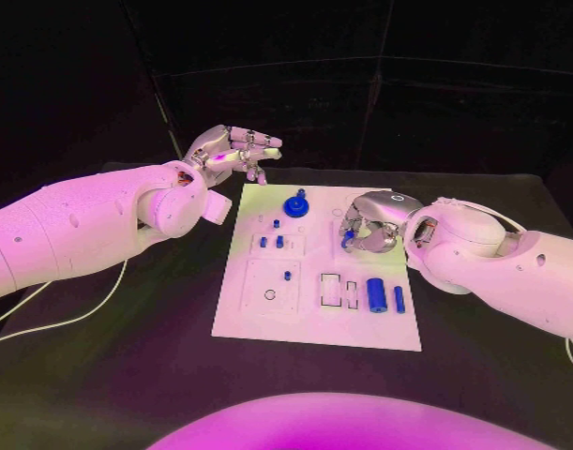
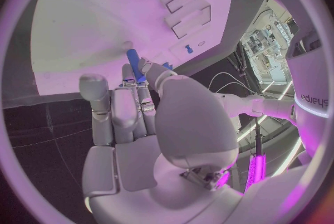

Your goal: Assemble the parts on the task board

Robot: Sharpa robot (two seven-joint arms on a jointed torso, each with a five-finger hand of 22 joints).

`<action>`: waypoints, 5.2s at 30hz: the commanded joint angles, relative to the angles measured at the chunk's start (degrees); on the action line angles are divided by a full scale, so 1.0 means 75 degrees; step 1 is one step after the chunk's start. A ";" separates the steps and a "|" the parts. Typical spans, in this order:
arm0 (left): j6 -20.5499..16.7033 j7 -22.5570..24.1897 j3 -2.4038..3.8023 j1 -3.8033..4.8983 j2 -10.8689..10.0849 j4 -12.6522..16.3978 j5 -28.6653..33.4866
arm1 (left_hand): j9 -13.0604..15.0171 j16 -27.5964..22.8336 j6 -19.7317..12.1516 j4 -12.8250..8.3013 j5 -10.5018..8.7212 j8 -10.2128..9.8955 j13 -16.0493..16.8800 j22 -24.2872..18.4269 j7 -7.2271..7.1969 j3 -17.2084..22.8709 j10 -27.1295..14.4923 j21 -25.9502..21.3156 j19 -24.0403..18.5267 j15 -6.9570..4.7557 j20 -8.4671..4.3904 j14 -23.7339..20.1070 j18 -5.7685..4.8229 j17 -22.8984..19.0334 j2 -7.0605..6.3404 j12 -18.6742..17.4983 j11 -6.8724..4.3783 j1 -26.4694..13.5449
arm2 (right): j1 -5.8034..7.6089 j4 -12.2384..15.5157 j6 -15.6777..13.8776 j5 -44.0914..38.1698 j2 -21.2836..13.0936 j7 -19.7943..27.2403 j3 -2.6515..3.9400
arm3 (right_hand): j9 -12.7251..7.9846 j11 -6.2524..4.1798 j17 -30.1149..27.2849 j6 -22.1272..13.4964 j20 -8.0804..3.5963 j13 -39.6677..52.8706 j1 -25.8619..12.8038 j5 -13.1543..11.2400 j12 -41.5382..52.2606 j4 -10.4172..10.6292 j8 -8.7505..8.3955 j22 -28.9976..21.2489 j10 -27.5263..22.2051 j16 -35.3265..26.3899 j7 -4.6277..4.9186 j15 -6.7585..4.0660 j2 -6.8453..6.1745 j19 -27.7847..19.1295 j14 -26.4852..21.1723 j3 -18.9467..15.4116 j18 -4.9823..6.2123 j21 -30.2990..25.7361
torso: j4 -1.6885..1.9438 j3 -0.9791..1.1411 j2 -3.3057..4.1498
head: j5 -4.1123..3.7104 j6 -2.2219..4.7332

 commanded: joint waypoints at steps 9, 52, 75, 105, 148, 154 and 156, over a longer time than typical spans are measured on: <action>0.0070 0.0044 0.0005 0.0012 0.0001 -0.0001 0.0030 | -0.0010 -0.0018 -0.0024 0.0004 -0.0004 -0.0007 -0.0009 -0.0010 0.0041 -0.0055 -0.0054 -0.0033 -0.0038 -0.0020 0.0017 -0.0054 0.0100 -0.0004 0.0012 0.0026 0.0020 -0.0021 | 0.0027 0.0804 -0.1170 0.0590 -0.0298 0.0499 0.0019 | -0.0014 0.0023 -0.0019 0.0039 -0.0019 0.0010 0.0012 -0.0016 -0.0064 -0.0034 0.0003 0.0000 0.0072 0.0020 0.0031 -0.0061 0.0025 0.0035 0.0093 0.0111 -0.0080 0.0046 | -0.0003 -0.0005 0.0001 | 0.0010 0.0014; -0.0003 0.0084 0.0006 0.0018 0.0175 -0.0027 0.0029 | -0.0008 0.0002 -0.0028 0.0022 -0.0002 -0.0003 -0.0008 -0.0015 0.0046 -0.0057 -0.0064 -0.0040 -0.0038 -0.0015 0.0023 -0.0051 0.0100 0.0013 0.0042 0.0040 0.0024 -0.0033 | -0.0648 0.0091 -0.0019 -0.0187 0.1692 0.0723 -0.0422 | -0.0033 0.0048 -0.0072 0.0025 -0.0008 0.0008 -0.0118 0.0100 -0.0195 -0.0076 -0.0052 -0.0065 0.0092 0.0004 0.0058 -0.0042 -0.0052 -0.0023 0.0075 0.0254 -0.0069 0.0023 | -0.0001 -0.0001 0.0003 | 0.0433 -0.0162; 0.0011 0.0085 0.0006 0.0017 0.0201 -0.0048 0.0029 | -0.0007 0.0003 -0.0027 0.0025 -0.0001 -0.0001 -0.0008 -0.0016 0.0047 -0.0057 -0.0064 -0.0041 -0.0037 -0.0014 0.0024 -0.0052 0.0100 0.0010 0.0050 0.0043 0.0024 -0.0034 | -0.0652 0.0011 0.0464 -0.0362 0.1849 0.0445 -0.0422 | -0.0034 0.0044 -0.0074 0.0042 -0.0002 0.0013 -0.0221 0.0039 -0.0242 -0.0070 -0.0063 -0.0052 0.0125 0.0012 0.0050 -0.0041 -0.0097 -0.0028 0.0075 0.0271 -0.0068 0.0031 | 0.0001 -0.0006 0.0006 | 0.0436 -0.0178; 0.0076 0.0019 0.0006 0.0018 0.0196 -0.0042 0.0029 | -0.0006 0.0005 -0.0032 0.0039 -0.0002 0.0001 -0.0008 -0.0020 0.0049 -0.0066 -0.0075 -0.0046 -0.0036 -0.0010 0.0028 -0.0059 0.0101 -0.0009 0.0058 0.0053 0.0027 -0.0049 | -0.0674 0.0136 -0.1030 -0.0101 0.1892 0.0528 -0.0427 | -0.0095 0.0425 -0.1084 -0.2057 0.0279 0.0018 -0.0703 0.0247 -0.0767 0.0045 -0.0276 -0.1621 -0.1880 -0.0591 0.0243 0.0278 -0.0677 -0.0908 -0.0366 -0.0942 0.0182 -0.0943 | 0.0001 0.0000 0.0006 | 0.0466 -0.0233; 0.0055 0.0020 0.0002 0.0016 -0.0102 0.0112 0.0029 | -0.0006 0.0008 -0.0037 0.0037 -0.0002 0.0001 -0.0008 -0.0023 0.0049 -0.0070 -0.0084 -0.0050 -0.0037 -0.0009 0.0030 -0.0063 0.0101 -0.0012 0.0056 0.0057 0.0027 -0.0048 | -0.0514 0.2387 -0.0856 0.2087 -0.2147 -0.2528 -0.0179 | 0.0237 -0.0189 0.2148 -0.1378 -0.0166 0.7769 -0.1090 0.1275 0.7844 0.2129 0.1494 0.1797 0.1048 0.1361 -0.0118 -0.0207 -0.0129 0.0787 0.0385 -0.4027 -0.0378 0.1039 | -0.0207 -0.0060 -0.0114 | -0.0575 -0.0023; 0.0050 0.0025 0.0002 0.0016 -0.0136 0.0139 0.0029 | -0.0006 0.0014 -0.0038 0.0038 -0.0003 0.0002 -0.0008 -0.0024 0.0050 -0.0074 -0.0086 -0.0051 -0.0037 -0.0009 0.0031 -0.0061 0.0102 -0.0005 0.0054 0.0060 0.0028 -0.0051 | -0.0658 0.2345 -0.0734 0.1808 -0.2078 -0.2737 -0.0188 | 0.0267 -0.0192 0.2357 -0.1428 -0.0165 0.8075 -0.1146 0.1232 0.8024 0.2416 0.1684 0.1940 0.1153 0.1449 -0.0132 -0.0207 -0.0138 0.0835 0.0416 -0.4287 -0.0400 0.1108 | -0.0203 -0.0056 -0.0120 | -0.0611 -0.0021; 0.0049 0.0026 0.0002 0.0016 -0.0141 0.0144 0.0029 | -0.0006 0.0014 -0.0038 0.0038 -0.0003 0.0002 -0.0008 -0.0024 0.0050 -0.0074 -0.0086 -0.0051 -0.0037 -0.0009 0.0031 -0.0061 0.0102 -0.0005 0.0054 0.0060 0.0028 -0.0051 | -0.0686 0.2327 -0.0692 0.1764 -0.2046 -0.2763 -0.0193 | 0.0273 -0.0193 0.2392 -0.1437 -0.0165 0.8123 -0.1159 0.1213 0.8051 0.2463 0.1721 0.1966 0.1171 0.1464 -0.0135 -0.0207 -0.0135 0.0844 0.0421 -0.4333 -0.0404 0.1121 | -0.0205 -0.0060 -0.0118 | -0.0614 -0.0022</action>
